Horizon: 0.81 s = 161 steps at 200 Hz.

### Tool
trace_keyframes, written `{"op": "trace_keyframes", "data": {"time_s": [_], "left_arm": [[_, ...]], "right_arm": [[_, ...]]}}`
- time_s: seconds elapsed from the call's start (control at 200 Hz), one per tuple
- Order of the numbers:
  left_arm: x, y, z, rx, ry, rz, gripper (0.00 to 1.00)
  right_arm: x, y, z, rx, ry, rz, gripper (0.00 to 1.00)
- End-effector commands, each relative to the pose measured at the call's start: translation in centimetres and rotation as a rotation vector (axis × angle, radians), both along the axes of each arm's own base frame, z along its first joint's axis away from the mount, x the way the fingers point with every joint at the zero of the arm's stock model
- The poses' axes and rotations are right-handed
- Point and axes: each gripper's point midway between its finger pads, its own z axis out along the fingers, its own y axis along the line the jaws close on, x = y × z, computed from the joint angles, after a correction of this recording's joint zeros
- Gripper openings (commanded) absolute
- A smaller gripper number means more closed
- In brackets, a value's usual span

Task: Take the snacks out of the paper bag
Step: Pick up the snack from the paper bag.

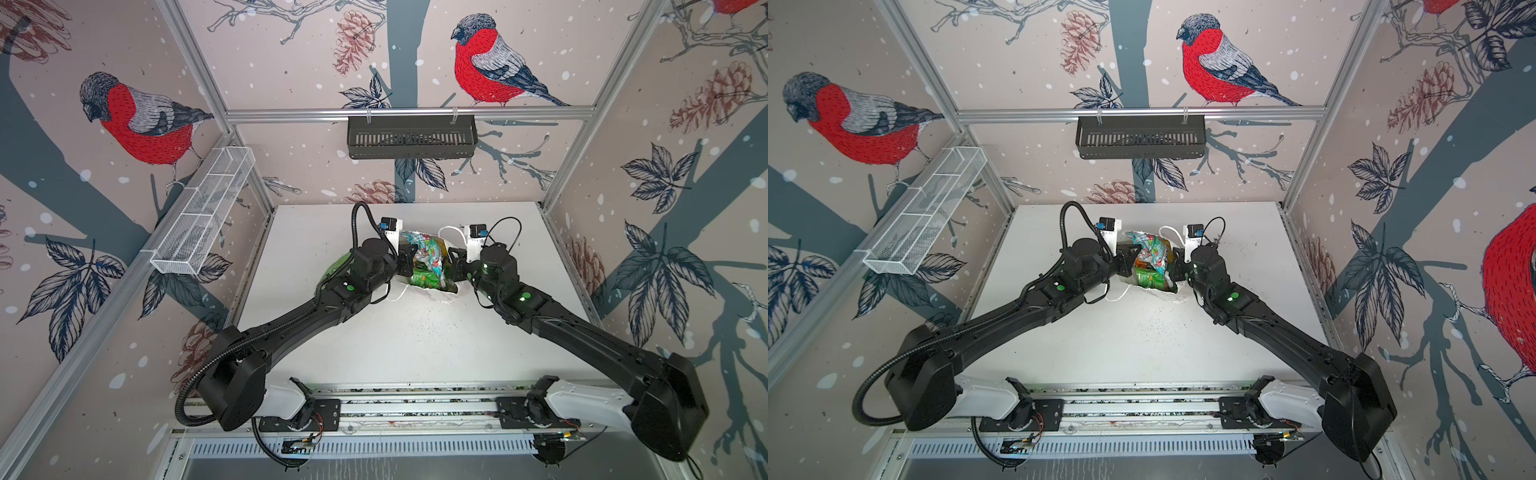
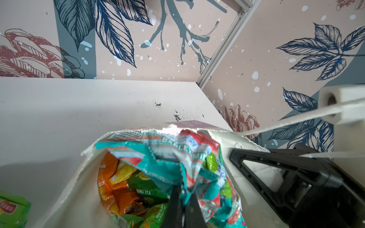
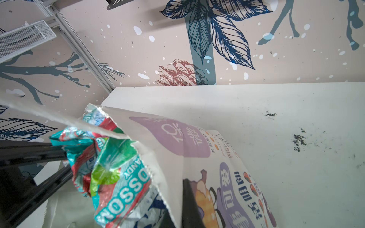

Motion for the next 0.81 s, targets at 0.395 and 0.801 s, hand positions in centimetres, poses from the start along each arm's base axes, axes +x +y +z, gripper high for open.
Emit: {"op": "trace_keyframes", "data": {"time_s": [0.395,0.801], "left_arm": [[-0.3,3.0,4.2,-0.024,-0.119,0.087,0.0],[0.2,6.5,5.1,0.006,-0.168,0.187,0.0]], "right_arm": [[0.3,-1.3,-0.4,0.003,0.013,-0.046,0.0],[0.4,-1.9,-0.4,0.018,0.017,-0.06,0.0]]}}
